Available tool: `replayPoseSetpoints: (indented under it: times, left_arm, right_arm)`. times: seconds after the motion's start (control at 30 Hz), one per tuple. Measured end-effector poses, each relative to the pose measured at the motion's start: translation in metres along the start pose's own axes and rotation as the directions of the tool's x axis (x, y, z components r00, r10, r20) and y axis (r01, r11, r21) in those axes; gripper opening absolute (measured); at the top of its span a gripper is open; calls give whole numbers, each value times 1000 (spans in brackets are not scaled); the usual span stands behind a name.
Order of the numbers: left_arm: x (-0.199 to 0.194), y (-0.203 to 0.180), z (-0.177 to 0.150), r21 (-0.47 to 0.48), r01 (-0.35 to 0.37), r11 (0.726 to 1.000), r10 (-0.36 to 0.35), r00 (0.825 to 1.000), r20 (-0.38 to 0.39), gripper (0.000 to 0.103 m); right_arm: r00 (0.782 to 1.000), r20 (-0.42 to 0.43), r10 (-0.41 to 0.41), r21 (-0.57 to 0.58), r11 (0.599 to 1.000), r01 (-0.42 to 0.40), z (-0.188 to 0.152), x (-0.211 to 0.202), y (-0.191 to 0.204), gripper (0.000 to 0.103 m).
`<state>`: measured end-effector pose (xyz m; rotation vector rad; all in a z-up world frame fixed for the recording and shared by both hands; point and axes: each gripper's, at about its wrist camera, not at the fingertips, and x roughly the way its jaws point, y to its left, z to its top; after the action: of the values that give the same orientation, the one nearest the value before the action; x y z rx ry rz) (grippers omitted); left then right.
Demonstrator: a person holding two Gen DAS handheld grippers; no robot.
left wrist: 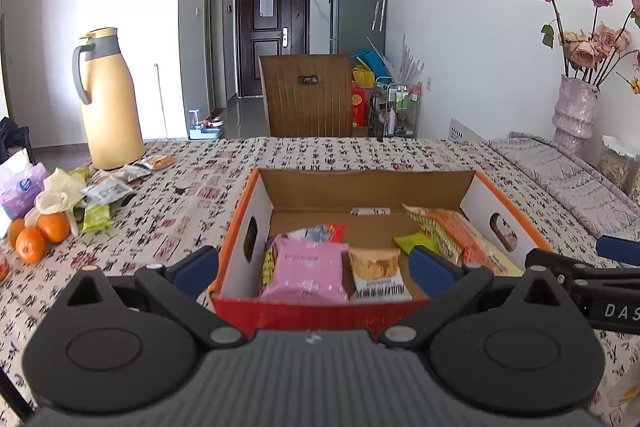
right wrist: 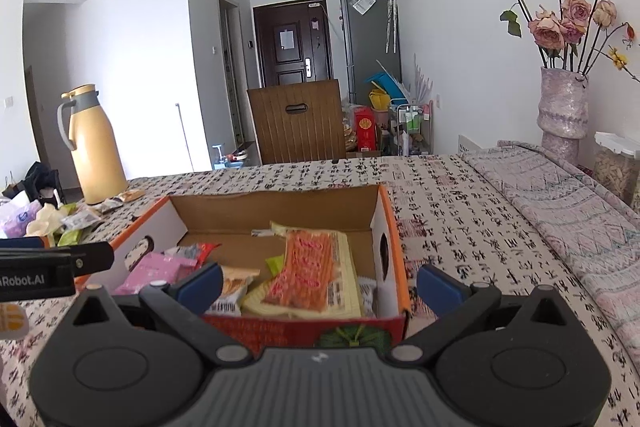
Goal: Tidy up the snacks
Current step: 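Move both tools back over the snack pile, then grasp the green bar with the left tool while the right tool grasps the pink packet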
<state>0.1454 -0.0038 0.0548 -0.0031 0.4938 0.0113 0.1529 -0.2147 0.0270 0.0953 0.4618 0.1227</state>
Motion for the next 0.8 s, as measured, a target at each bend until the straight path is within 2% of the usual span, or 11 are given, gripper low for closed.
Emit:
replayPoseSetpoints:
  times: [0.43, 0.8]
  left_arm:
    - [-16, 6, -41, 1, -15, 1000, 15, 995, -94, 103]
    - [-18, 7, -78, 12, -18, 1000, 20, 979, -202, 103]
  right_arm:
    - [998, -63, 7, -13, 1000, -8, -36, -27, 2, 103]
    - [993, -121, 15, -10, 1000, -16, -65, -40, 0, 103]
